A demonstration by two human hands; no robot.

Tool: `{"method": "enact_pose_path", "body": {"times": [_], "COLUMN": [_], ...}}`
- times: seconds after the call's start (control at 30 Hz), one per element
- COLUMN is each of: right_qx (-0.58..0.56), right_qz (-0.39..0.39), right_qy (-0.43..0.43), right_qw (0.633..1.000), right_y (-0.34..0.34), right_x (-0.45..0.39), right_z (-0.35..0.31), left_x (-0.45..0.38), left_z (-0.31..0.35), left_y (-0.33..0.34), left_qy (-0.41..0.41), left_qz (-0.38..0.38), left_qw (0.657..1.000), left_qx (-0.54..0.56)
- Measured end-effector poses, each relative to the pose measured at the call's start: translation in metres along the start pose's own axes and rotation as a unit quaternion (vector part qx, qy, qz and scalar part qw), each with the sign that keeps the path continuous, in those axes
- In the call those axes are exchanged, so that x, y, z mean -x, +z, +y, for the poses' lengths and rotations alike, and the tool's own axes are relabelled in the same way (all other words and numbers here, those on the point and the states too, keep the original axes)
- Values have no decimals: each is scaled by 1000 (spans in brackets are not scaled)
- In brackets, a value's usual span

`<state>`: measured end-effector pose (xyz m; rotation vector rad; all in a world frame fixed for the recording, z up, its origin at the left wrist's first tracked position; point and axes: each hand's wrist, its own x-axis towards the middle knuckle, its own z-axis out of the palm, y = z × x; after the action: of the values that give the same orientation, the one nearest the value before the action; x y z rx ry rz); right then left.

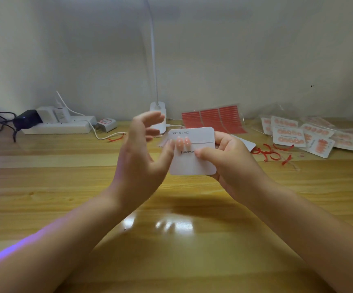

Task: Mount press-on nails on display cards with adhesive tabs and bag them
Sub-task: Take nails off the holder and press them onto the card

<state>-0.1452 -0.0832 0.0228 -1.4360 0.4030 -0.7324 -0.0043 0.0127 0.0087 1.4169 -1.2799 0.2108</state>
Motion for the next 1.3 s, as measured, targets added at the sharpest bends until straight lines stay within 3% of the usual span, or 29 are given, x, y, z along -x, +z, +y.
{"method": "enact_pose_path", "body": {"times": [0.07,0.13,0.37,0.43,0.5,0.57,0.63,0.8,1.3], "right_qx": [-25,-37,-32,-22,-14,0,12,35,41], "right_qz": [-6,-11,6,15,27,32,26,24,10], "right_qy": [8,10,7,6,7,6,-2,-20,-43], "right_qw": [1000,999,999,1000,1000,999,1000,999,998], "right_y": [-1,-1,-3,-2,-1,1,4,6,3], "right_x": [-1,-1,-3,-3,-3,-2,-1,-1,-2], "right_z": [0,0,7,10,12,15,17,21,24], "left_x": [-3,-3,7,8,10,9,8,7,3], "left_z": [2,2,1,0,-5,-9,-11,-11,-10], "left_y": [2,4,12,12,11,9,8,6,2], "left_qy": [-144,-224,-189,-122,29,142,196,246,272], "left_qz": [-25,-35,-17,-7,3,7,10,17,49], "left_qw": [979,948,954,982,999,980,965,945,918], "left_qx": [145,225,230,143,-28,-137,-173,-215,-286]}}
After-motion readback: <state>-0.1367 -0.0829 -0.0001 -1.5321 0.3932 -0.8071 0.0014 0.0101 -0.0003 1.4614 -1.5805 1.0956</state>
